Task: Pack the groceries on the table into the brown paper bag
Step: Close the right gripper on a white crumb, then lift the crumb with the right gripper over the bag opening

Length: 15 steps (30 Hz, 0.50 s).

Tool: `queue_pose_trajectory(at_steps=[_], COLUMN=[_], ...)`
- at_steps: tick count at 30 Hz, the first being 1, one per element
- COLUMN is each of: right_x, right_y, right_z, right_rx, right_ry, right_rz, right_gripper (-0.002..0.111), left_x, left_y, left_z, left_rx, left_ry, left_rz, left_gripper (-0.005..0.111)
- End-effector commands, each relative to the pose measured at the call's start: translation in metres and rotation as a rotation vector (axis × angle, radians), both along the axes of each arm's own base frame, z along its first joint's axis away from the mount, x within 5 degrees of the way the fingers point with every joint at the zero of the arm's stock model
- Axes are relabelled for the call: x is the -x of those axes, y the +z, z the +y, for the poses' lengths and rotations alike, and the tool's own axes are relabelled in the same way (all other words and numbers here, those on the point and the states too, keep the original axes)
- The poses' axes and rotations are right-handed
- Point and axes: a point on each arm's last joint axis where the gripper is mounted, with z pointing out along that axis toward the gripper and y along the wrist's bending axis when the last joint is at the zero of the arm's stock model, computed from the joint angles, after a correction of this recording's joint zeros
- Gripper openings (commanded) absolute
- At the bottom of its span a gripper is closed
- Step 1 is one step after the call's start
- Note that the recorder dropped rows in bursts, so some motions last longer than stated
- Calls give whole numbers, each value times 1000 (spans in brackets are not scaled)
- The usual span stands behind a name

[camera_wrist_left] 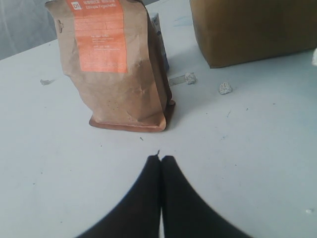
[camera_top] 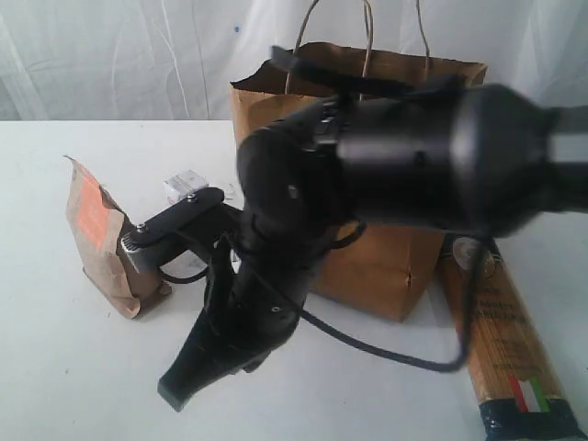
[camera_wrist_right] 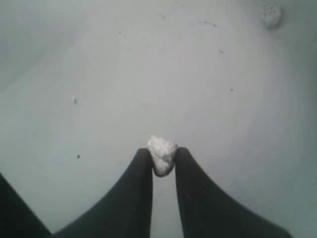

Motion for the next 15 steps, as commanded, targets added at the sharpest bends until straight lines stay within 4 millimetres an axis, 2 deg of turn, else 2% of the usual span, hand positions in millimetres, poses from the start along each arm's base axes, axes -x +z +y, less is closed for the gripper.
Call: queue_pose_trajectory(at_steps=[1,4,8,12,15], right_x=[27,41,47,45,41], right_y=[28,49,81,111,122], right_z=[-30,-54,-87,-120,-139], right_rx=[-91,-150,-219,-293,-319], right_ry=[-46,-98,-196,-306,-365], right_rz=[-38,-77,-225,-350,-400], right_gripper=[14,14,14,14,14], left_x=[0,0,0,0,0], left_y=[-1,-1,-1,-1,-1], left_z=[0,0,0,0,0], left_rx=[8,8,8,8,8], left_ry=[5,5,5,5,5], left_rz=[2,2,2,2,2], left_gripper=[0,0,0,0,0])
